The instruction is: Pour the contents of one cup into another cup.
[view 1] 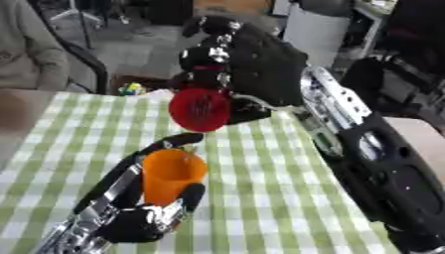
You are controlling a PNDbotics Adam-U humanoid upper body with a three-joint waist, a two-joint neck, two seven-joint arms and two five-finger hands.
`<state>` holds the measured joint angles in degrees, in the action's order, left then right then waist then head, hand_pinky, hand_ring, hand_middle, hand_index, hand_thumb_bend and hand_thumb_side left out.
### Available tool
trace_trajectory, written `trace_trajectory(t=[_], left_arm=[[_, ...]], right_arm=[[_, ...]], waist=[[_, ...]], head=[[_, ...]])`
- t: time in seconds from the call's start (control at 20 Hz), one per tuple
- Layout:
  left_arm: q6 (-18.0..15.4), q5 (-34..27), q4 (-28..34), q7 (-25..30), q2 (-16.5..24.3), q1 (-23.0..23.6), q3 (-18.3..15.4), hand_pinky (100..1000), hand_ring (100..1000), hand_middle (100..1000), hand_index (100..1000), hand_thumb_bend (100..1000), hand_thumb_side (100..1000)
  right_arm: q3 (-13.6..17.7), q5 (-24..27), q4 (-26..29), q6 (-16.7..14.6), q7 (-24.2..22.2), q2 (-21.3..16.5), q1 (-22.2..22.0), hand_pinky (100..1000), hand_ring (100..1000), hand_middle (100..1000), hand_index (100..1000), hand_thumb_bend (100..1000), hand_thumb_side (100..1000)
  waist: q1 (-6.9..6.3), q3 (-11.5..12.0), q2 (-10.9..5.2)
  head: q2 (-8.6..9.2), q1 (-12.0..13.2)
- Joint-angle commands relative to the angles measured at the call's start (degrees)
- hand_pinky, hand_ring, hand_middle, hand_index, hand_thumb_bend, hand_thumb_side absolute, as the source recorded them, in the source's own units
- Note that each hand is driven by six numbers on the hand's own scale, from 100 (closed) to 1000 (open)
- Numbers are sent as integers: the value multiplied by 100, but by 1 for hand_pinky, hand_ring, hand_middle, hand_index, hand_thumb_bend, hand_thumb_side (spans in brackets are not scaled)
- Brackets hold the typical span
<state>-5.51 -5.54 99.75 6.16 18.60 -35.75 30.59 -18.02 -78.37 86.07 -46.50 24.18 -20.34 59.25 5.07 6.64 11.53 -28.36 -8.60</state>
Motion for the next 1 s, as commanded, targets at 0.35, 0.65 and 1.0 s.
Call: trace_trajectory(t=[0.35,0.65,1.0], left_arm=[[-5,18,23,-15,71,-57,-51,265,285,344,906,100,485],[-4,35,9,-7,63,-57,-37,265,269,324,906,100,483],[-2,40,19,-6,63,-56,-27,265,268,319,906,100,484]], right_arm=[[34,-129,98,-546,629,-109,120,666,538,434,493,100,100],[-4,-193,188,-546,646,-81,142,676,547,440,495,100,100],[-38,-224,237,-546,656,-60,155,680,548,440,494,100,100]], waist=[[-18,-20,-123],[-17,-19,-123],[-20,-15,-125]], head=[[57,11],[51,8],[41,7]])
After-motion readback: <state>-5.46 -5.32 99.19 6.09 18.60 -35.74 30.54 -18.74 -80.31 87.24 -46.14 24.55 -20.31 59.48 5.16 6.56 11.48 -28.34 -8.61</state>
